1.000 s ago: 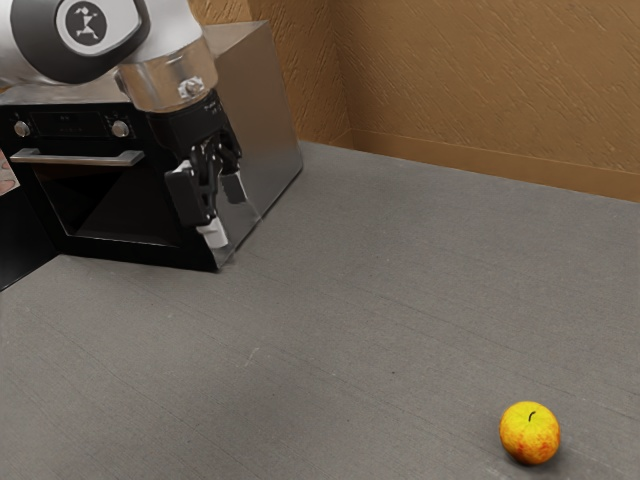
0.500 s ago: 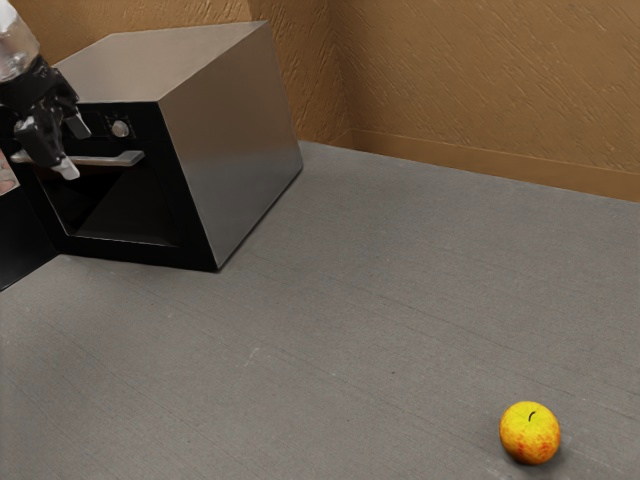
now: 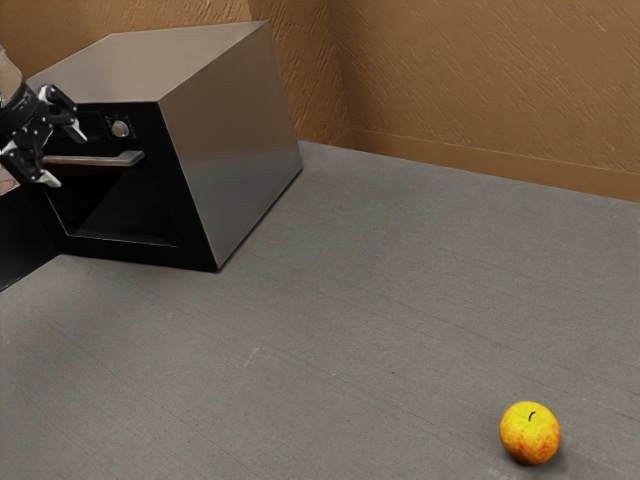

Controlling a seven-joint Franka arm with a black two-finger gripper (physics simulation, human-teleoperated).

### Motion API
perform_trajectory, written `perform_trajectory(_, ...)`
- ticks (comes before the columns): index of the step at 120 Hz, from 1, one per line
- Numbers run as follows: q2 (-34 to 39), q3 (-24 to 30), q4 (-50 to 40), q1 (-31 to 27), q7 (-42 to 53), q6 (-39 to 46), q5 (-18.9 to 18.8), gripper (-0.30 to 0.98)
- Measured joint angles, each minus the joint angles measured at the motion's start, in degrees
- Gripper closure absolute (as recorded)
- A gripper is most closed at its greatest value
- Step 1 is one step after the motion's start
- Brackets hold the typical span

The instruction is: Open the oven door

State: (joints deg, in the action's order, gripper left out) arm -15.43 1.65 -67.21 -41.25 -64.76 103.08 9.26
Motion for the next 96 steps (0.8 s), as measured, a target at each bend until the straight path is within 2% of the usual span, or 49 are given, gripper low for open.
perform_trajectory(33,-1.28,-0.20,0.21,-0.52,11.07,2.70,1.16,0.00)
perform_trajectory(72,-2.26,-0.56,-0.03,-1.21,19.02,5.03,1.93,0.00)
perform_trajectory(96,-2.36,-0.58,-0.48,-1.08,18.55,5.66,6.91,0.00)
